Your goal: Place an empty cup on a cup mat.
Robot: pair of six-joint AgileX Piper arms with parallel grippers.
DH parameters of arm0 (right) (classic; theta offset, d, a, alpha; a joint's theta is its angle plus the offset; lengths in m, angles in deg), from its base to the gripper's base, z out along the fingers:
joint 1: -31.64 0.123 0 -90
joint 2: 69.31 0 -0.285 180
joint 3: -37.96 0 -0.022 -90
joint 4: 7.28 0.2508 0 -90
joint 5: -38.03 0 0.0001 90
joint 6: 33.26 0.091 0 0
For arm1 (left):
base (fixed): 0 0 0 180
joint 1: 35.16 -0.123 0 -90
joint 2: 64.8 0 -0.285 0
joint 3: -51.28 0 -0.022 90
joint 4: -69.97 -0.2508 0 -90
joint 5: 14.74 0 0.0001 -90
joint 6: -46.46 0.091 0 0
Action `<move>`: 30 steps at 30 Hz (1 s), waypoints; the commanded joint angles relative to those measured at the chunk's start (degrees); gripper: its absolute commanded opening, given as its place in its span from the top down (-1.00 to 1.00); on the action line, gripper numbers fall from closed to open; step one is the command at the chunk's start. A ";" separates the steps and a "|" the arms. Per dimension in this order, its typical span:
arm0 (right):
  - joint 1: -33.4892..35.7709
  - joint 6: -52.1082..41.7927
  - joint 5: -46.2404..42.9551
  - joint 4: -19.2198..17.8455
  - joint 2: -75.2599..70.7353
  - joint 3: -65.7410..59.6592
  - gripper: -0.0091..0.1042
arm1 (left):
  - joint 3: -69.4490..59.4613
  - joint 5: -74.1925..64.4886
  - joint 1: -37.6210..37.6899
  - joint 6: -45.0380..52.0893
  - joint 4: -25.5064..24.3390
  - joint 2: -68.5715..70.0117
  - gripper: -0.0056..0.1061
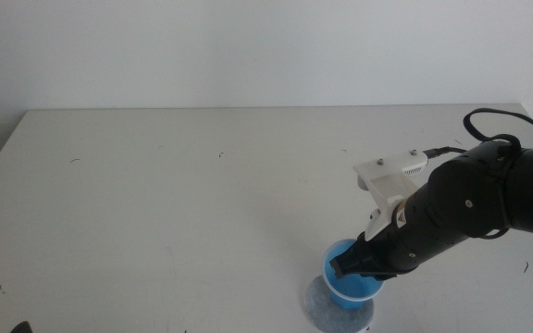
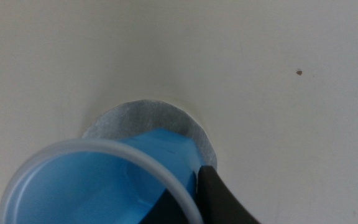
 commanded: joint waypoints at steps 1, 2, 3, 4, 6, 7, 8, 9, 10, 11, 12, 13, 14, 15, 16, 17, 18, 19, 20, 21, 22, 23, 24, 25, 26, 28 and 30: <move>0.14 -0.15 -3.14 -0.45 -1.06 1.13 0.86 | 0.34 3.84 -0.06 -0.62 -0.02 0.18 -0.98; 0.14 -0.15 -3.28 -0.45 -0.75 1.13 0.86 | 0.34 3.84 -0.06 -0.62 -0.02 0.18 -0.98; 0.14 -0.15 -3.40 -0.45 -0.45 1.13 0.86 | 0.34 3.84 -0.06 -0.62 -0.02 0.18 -0.98; 0.14 -0.15 -3.41 -0.45 -0.07 1.13 0.86 | 0.34 3.84 -0.06 -0.62 -0.02 0.18 -0.98; 0.14 -0.15 -3.34 -0.45 0.21 1.13 0.86 | 0.34 3.84 -0.06 -0.62 -0.02 0.18 -0.98; 0.14 -0.15 -3.30 -0.45 0.27 1.08 0.86 | 0.34 3.84 -0.06 -0.62 -0.02 0.18 -0.98; 0.14 -0.15 -3.30 -0.45 0.27 1.03 0.86 | 0.34 3.84 -0.06 -0.62 -0.02 0.18 -0.98; 0.14 -0.20 -3.24 -0.45 0.27 0.93 0.86 | 0.34 3.84 -0.06 -0.62 -0.02 0.18 -0.98; 0.14 -0.20 -3.18 -0.45 0.27 0.80 0.86 | 0.34 3.84 -0.06 -0.62 -0.02 0.18 -0.98; 0.14 -0.15 -2.68 0.01 0.27 0.75 0.69 | 0.34 3.84 -0.06 -0.62 -0.02 0.18 -0.98; 0.14 -0.15 -2.79 0.01 0.09 0.75 0.63 | 0.34 3.84 -0.06 -0.62 -0.02 0.18 -0.98; 0.14 -0.15 -2.85 0.01 -0.04 0.75 0.55 | 0.34 3.84 -0.06 -0.62 -0.02 0.18 -0.98; 0.14 -0.15 -3.00 0.08 -0.26 0.75 0.47 | 0.34 3.84 -0.06 -0.62 -0.02 0.18 -0.98; 0.14 -0.15 -3.21 0.23 -0.66 0.75 0.37 | 0.34 3.84 -0.06 -0.62 -0.02 0.18 -0.98; 0.14 -0.15 -3.21 0.23 -1.03 0.81 0.27 | 0.34 3.84 -0.06 -0.62 -0.02 0.18 -0.98; 0.14 0.09 -3.25 0.37 -1.59 0.81 0.18 | 0.34 3.84 -0.06 -0.62 -0.02 0.18 -0.98; 0.14 0.43 -3.25 0.30 -2.27 0.81 0.06 | 0.34 3.84 -0.06 -0.62 -0.02 0.18 -0.98; 0.14 0.99 -3.25 0.25 -2.94 0.81 -0.02 | 0.34 3.84 -0.06 -0.62 -0.02 0.18 -0.98; 0.14 1.63 -3.25 -0.09 -3.83 0.81 -0.11 | 0.34 3.84 -0.06 -0.62 -0.02 0.18 -0.98; 0.14 1.88 -3.25 -0.36 -4.82 0.81 -0.17 | 0.34 3.84 -0.06 -0.62 -0.02 0.18 -0.98; -0.05 2.28 -3.25 -0.79 -5.78 0.81 -0.23 | 0.34 3.84 -0.06 -0.62 -0.02 0.18 -0.98; -0.26 2.67 -3.25 -1.42 -7.11 0.81 -0.30 | 0.34 3.84 -0.06 -0.62 -0.02 0.18 -0.98; -0.69 3.09 -3.25 -2.01 -8.68 0.81 -0.35 | 0.34 3.84 -0.06 -0.62 -0.02 0.18 -0.98; -1.21 3.44 -3.19 -2.51 -10.43 0.81 -0.38 | 0.34 3.84 -0.06 -0.62 -0.02 0.18 -0.98; -1.93 4.00 -3.19 -3.09 -12.40 0.76 -0.40 | 0.34 3.84 -0.06 -0.62 -0.02 0.18 -0.98; -3.61 4.40 -2.73 -3.99 -16.18 0.76 -0.40 | 0.34 3.84 -0.06 -0.62 -0.02 0.18 -0.98; -5.66 4.40 -2.28 -4.87 -20.62 0.64 -0.40 | 0.34 3.84 -0.06 -0.62 -0.02 0.18 -0.98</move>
